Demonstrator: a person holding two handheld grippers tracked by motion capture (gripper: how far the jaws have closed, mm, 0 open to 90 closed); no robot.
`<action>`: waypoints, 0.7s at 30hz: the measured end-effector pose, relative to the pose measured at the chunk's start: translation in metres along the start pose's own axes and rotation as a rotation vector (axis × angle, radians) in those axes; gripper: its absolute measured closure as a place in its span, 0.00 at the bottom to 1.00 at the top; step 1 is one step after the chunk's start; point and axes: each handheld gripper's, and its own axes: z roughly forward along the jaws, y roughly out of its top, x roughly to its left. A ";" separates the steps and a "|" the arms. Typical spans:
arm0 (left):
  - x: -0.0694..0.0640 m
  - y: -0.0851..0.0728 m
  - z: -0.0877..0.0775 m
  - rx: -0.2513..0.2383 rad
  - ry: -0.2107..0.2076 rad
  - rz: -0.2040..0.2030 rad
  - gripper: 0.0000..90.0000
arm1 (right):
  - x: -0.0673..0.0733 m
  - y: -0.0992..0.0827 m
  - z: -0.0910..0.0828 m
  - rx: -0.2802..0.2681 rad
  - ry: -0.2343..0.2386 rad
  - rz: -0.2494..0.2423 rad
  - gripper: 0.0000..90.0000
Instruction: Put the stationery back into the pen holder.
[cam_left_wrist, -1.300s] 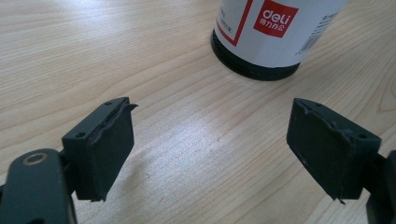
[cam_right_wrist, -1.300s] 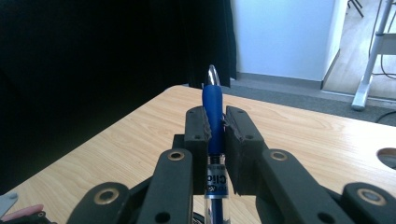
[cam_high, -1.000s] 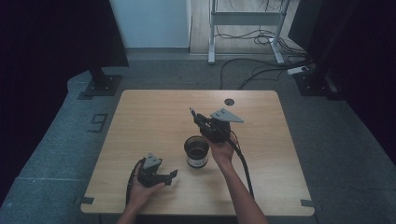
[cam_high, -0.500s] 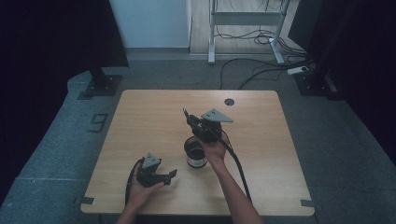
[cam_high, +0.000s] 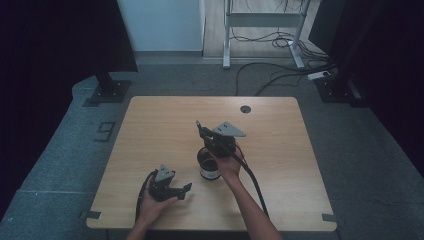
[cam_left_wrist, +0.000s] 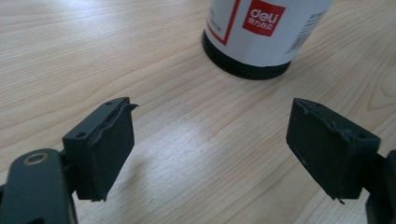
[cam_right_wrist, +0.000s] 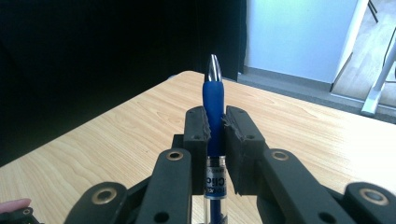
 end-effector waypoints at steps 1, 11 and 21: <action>-0.001 0.000 0.000 -0.001 -0.003 0.003 0.17 | 0.002 -0.001 0.000 0.002 0.000 -0.007 0.86; -0.003 0.003 -0.003 -0.008 -0.016 0.018 0.17 | 0.014 -0.007 0.016 0.041 -0.007 -0.047 0.86; 0.010 0.000 -0.007 -0.011 -0.001 -0.027 0.17 | 0.009 -0.016 0.018 0.057 -0.014 -0.025 0.86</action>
